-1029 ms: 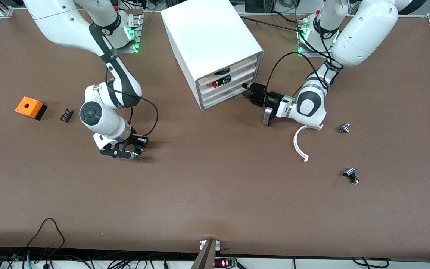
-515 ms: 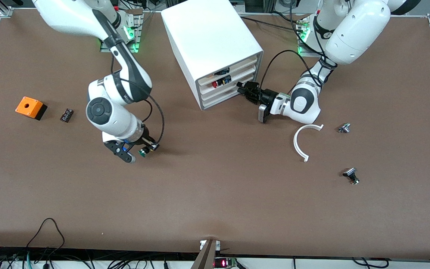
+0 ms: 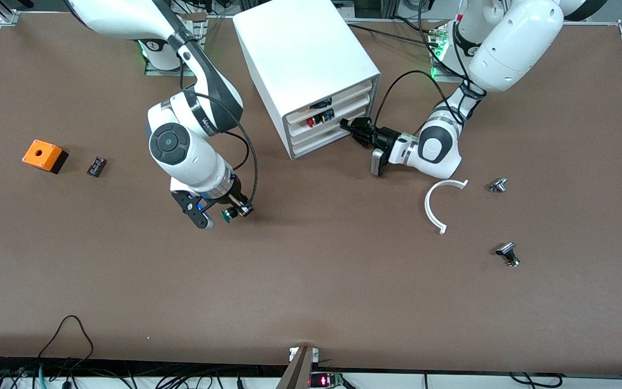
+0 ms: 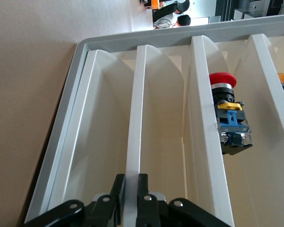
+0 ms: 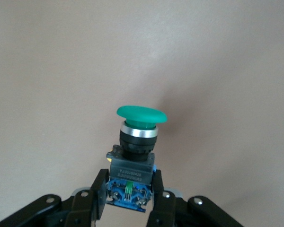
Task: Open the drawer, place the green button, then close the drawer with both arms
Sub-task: 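Carry the button over the drawer with the right gripper while the left gripper withdraws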
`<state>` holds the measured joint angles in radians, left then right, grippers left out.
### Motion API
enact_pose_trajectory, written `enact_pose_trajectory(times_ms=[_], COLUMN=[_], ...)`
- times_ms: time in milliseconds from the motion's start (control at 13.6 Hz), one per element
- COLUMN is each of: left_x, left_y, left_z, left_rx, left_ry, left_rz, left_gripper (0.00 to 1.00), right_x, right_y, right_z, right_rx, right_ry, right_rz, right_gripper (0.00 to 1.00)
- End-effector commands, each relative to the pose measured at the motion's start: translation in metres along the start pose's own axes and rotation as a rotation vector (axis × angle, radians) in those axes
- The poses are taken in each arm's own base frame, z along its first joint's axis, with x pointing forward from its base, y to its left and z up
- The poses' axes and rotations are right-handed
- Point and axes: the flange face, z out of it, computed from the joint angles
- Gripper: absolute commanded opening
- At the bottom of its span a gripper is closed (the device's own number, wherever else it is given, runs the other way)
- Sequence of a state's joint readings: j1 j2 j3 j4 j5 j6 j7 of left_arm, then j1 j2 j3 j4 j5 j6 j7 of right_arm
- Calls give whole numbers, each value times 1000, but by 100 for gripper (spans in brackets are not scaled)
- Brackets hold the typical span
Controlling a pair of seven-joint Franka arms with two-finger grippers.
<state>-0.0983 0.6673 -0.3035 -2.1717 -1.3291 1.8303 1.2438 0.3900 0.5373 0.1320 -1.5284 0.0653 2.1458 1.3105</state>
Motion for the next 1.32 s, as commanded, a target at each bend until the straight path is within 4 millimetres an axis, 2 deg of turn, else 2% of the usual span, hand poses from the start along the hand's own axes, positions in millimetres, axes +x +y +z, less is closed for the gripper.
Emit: enact_pose_trajectory(times_ms=[0, 147, 368, 662, 882, 956, 1029, 1250], left_x=[-2, 4, 39, 68, 87, 90, 93, 100], left_y=[3, 4, 11, 21, 24, 23, 19, 15], left_z=[4, -3, -41, -83, -122, -131, -147, -164], left_rx=[12, 17, 71, 141, 217, 227, 233, 256], left_ry=[17, 25, 45, 34, 33, 38, 61, 63], left_rz=[3, 5, 16, 7, 28, 32, 34, 48], left_gripper=[0, 0, 0, 0, 0, 0, 0, 0], right_x=[-16, -26, -36, -51, -92, -111, -141, -192], right_y=[-22, -30, -44, -60, -72, -77, -80, -82], right_z=[-14, -23, -30, -38, -36, -37, -30, -17], right_rx=[10, 27, 39, 70, 83, 91, 84, 90], right_ry=[-16, -17, -25, -60, -70, -77, -79, -76], right_rz=[59, 86, 116, 163, 219, 241, 268, 312], right_gripper=[0, 0, 0, 0, 0, 0, 0, 0])
